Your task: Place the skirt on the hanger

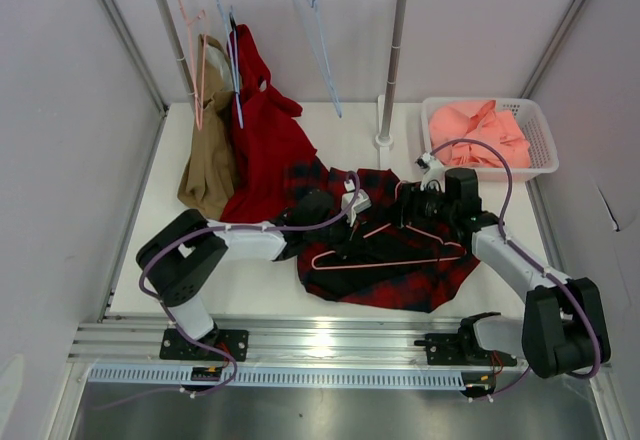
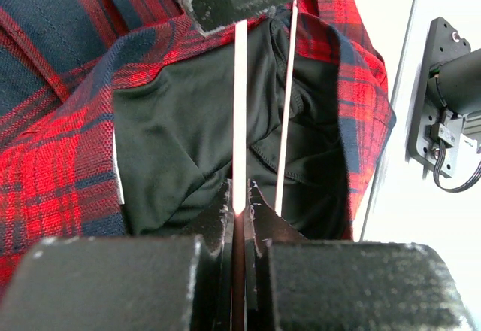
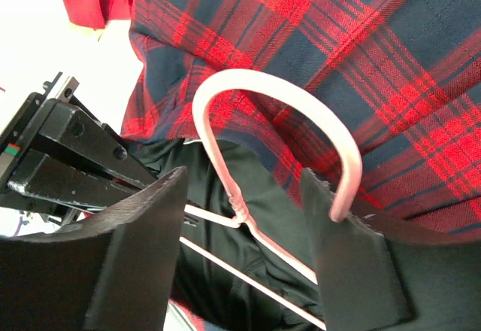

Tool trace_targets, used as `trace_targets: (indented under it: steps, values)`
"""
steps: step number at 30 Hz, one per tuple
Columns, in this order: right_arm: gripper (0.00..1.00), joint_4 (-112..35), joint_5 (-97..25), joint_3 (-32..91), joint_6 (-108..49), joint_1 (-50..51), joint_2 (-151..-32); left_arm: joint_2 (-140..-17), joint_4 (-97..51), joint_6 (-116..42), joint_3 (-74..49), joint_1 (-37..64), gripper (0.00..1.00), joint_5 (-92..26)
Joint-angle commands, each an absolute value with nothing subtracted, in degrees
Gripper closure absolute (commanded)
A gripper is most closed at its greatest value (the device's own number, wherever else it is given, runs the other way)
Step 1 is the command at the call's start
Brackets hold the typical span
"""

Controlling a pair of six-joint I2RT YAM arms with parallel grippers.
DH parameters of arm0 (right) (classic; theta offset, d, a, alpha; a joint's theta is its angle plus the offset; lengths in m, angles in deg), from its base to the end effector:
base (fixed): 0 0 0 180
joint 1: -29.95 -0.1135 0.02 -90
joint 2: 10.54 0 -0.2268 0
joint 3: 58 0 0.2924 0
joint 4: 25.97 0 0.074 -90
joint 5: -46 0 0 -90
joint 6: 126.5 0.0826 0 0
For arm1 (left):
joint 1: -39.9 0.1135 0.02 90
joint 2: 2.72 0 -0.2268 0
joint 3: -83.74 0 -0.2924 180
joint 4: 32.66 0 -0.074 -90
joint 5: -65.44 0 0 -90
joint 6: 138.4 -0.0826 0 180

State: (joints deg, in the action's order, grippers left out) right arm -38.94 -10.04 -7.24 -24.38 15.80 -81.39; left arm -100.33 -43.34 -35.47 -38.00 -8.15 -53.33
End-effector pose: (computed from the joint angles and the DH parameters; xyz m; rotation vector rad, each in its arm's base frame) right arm 0.3181 0.1278 0.1496 -0.3924 2.1346 0.9006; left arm 0.2409 -0.3275 0.0827 0.9795 1.9901 -1.1444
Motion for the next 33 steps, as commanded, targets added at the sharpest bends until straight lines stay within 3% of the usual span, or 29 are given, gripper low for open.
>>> trace_targets:
  steps: [1,7,11,16,23,26,33]
  values:
    - [0.37,-34.40,-6.47,-8.62,-25.08,15.72,-80.95,-100.63,-44.90,-37.15,-35.20,-7.39,1.00,-54.36]
    - [0.46,-32.72,-4.19,-10.56,-24.20,15.72,-79.71,-100.63,-43.50,-37.15,-34.15,-6.16,1.00,-53.30]
    - [0.63,-31.49,-3.92,-11.78,-23.24,15.72,-78.84,-101.25,-41.48,-37.67,-33.27,-6.07,1.00,-52.07]
    - [0.69,-29.55,-2.52,-13.10,-21.83,15.89,-78.04,-101.60,-41.65,-37.15,-33.44,-6.07,1.00,-50.76]
    - [0.97,-29.47,-3.48,-13.63,-21.74,15.81,-77.87,-101.69,-39.46,-36.01,-32.39,-5.98,1.00,-47.86]
    - [1.00,-29.55,-4.45,-13.63,-21.56,15.89,-77.43,-101.08,-37.78,-35.39,-31.77,-5.98,0.98,-46.01]
    - [1.00,-30.69,-7.87,-13.29,-21.82,15.89,-75.50,-95.90,-34.71,-34.25,-31.95,-5.72,0.47,-39.15]
